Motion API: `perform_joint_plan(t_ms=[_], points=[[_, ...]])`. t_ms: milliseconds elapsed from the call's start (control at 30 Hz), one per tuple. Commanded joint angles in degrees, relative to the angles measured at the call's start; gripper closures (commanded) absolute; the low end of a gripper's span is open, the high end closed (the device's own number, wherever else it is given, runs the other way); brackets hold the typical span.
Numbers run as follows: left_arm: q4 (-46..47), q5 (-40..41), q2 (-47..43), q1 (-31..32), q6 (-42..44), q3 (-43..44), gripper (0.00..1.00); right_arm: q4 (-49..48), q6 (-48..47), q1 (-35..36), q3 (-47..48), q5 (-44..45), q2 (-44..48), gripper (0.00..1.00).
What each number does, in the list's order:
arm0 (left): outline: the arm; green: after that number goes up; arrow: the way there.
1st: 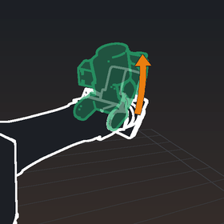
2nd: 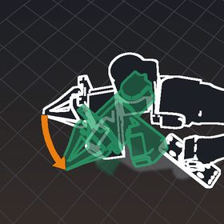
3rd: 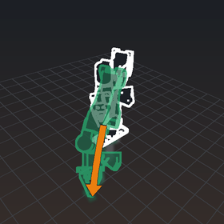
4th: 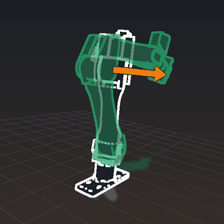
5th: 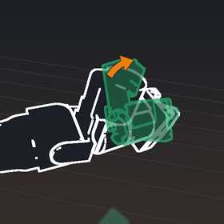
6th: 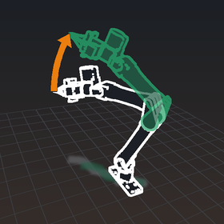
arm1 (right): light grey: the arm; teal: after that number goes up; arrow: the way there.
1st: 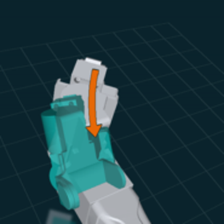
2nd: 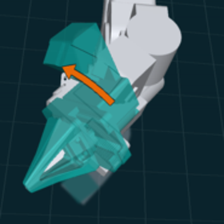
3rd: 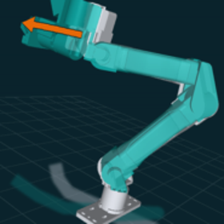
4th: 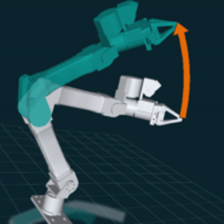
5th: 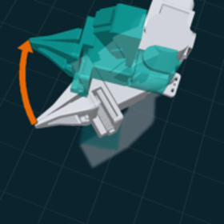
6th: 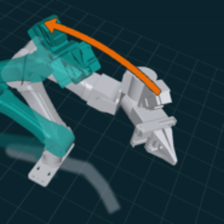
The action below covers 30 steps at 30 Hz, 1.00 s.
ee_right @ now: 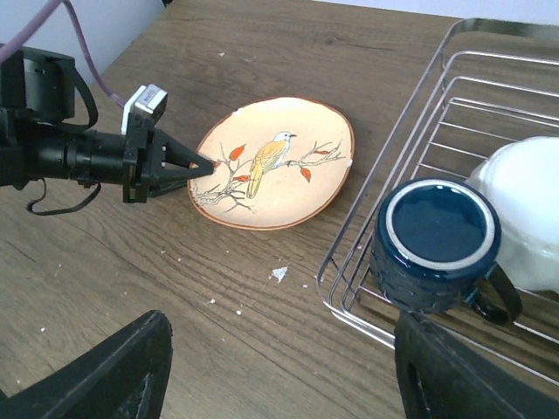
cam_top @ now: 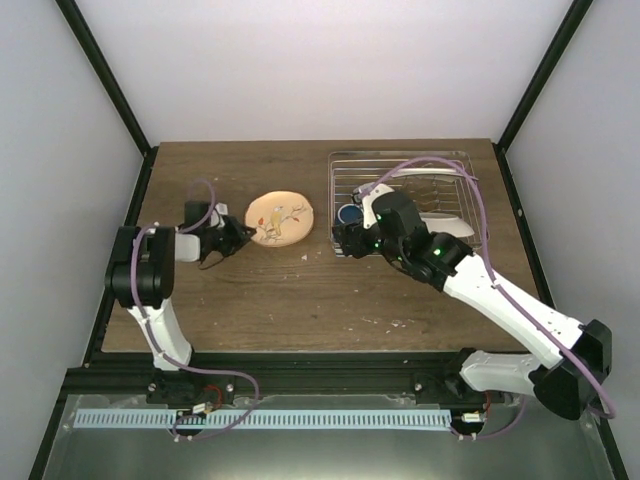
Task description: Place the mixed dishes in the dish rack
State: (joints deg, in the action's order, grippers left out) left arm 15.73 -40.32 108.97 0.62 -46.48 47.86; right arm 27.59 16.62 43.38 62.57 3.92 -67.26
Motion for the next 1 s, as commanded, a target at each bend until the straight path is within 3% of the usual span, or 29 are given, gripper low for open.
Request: perform_joint_plan(t_ms=[0, 133, 367, 767, 967], points=[[9.4, -4.8, -6.4, -0.7, -2.2, -0.9, 1.00, -3.1, 1.8, -1.9, 1.7, -5.1, -2.6, 0.27], [10.0, -5.2, -10.3, -2.4, -3.4, -1.4, 1.00, -2.2, 1.9, -2.6, 3.6, -7.3, -5.7, 0.22], [8.3, -4.9, -19.9, -3.2, -1.0, -1.5, 1.00, -1.7, 3.2, -4.0, 8.2, -10.9, -9.4, 0.01], [-3.0, -4.0, -37.5, -2.8, 4.7, -4.3, 1.00, -3.5, 7.2, -7.1, 14.8, -18.8, -13.8, 0.00], [-4.1, -4.8, -43.5, -1.0, 4.6, -8.2, 1.00, -4.8, 7.0, -7.7, 16.8, -21.1, -17.2, 0.00]])
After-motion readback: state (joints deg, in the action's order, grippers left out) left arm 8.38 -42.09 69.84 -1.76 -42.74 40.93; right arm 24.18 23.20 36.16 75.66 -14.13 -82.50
